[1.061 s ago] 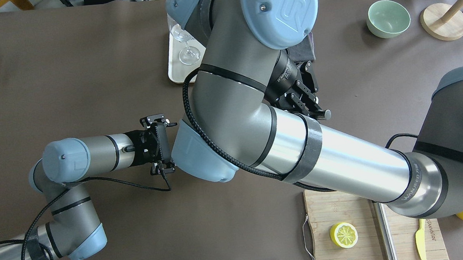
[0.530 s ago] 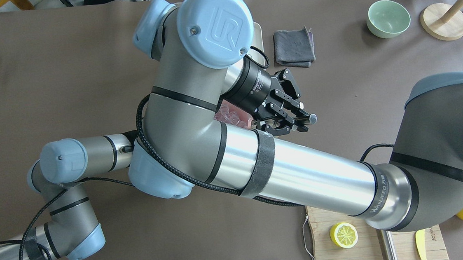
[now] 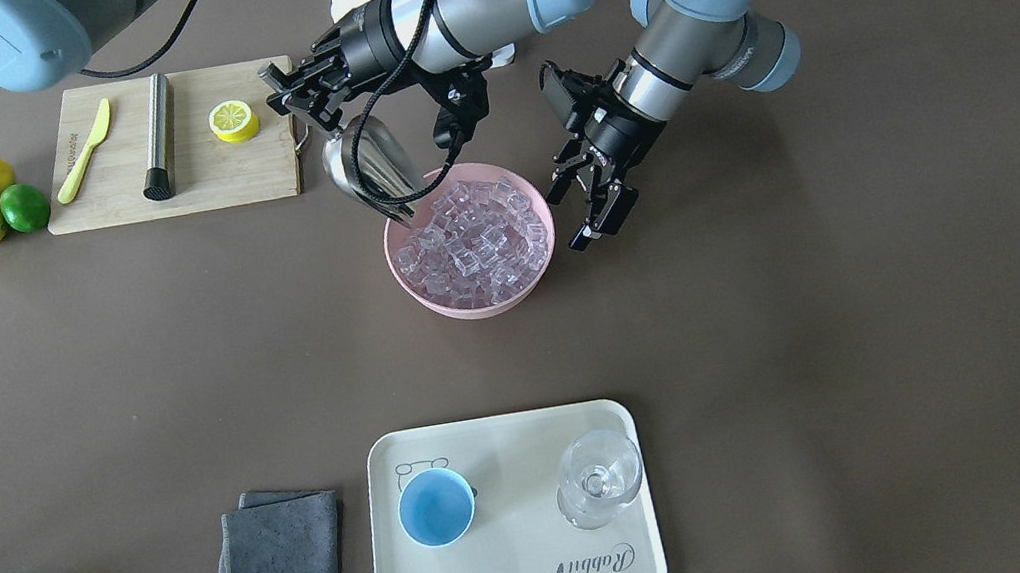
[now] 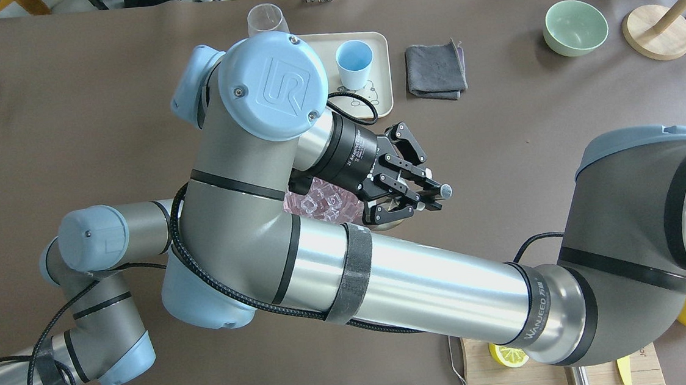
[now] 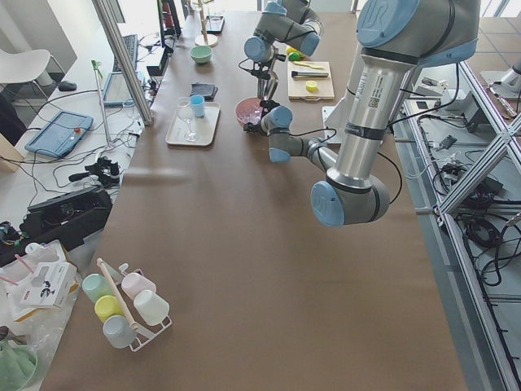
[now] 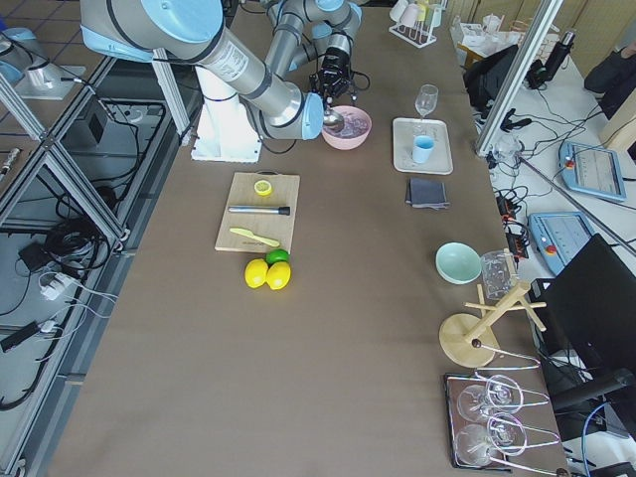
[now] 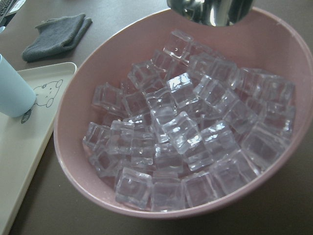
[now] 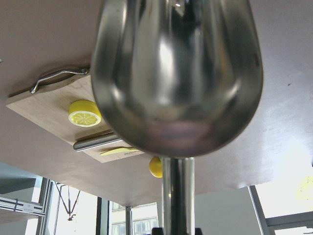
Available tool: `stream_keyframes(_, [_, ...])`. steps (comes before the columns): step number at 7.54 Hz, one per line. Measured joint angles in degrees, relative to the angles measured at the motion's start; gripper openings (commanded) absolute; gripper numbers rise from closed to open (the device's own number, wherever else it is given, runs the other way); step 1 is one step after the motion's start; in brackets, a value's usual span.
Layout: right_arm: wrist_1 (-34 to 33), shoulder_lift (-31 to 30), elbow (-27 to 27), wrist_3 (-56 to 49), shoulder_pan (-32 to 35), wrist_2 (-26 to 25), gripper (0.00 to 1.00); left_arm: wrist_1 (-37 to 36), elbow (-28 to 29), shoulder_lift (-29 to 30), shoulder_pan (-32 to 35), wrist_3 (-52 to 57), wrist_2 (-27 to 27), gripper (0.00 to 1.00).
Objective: Put ice in cup with scoop
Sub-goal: 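Lower the scoop into the ice cubes with the right gripper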
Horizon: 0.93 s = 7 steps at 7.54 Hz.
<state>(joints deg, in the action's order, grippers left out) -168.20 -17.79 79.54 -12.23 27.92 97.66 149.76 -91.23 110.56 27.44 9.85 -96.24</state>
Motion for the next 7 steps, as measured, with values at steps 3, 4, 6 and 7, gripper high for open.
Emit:
stream_keyframes(3, [1.9,-0.3,-2.1,0.1,-0.7,-1.1,0.00,0.0,0.1,0.0,0.0,0.0,0.0,0.98])
stream_keyframes(4, [3.1,-0.5,-2.7,0.1,-0.7,-1.3,0.00,-0.1,0.1,0.0,0.0,0.0,0.0,0.98])
stream_keyframes(6, [4.6,-0.9,-2.9,0.1,-0.8,-1.5,0.00,-0.2,0.2,0.1,-0.1,0.0,0.0,0.98])
stream_keyframes(7, [5.0,-1.2,-2.6,0.0,-0.7,-1.5,0.00,-0.2,0.3,0.1,-0.1,0.1,-0.1,0.98])
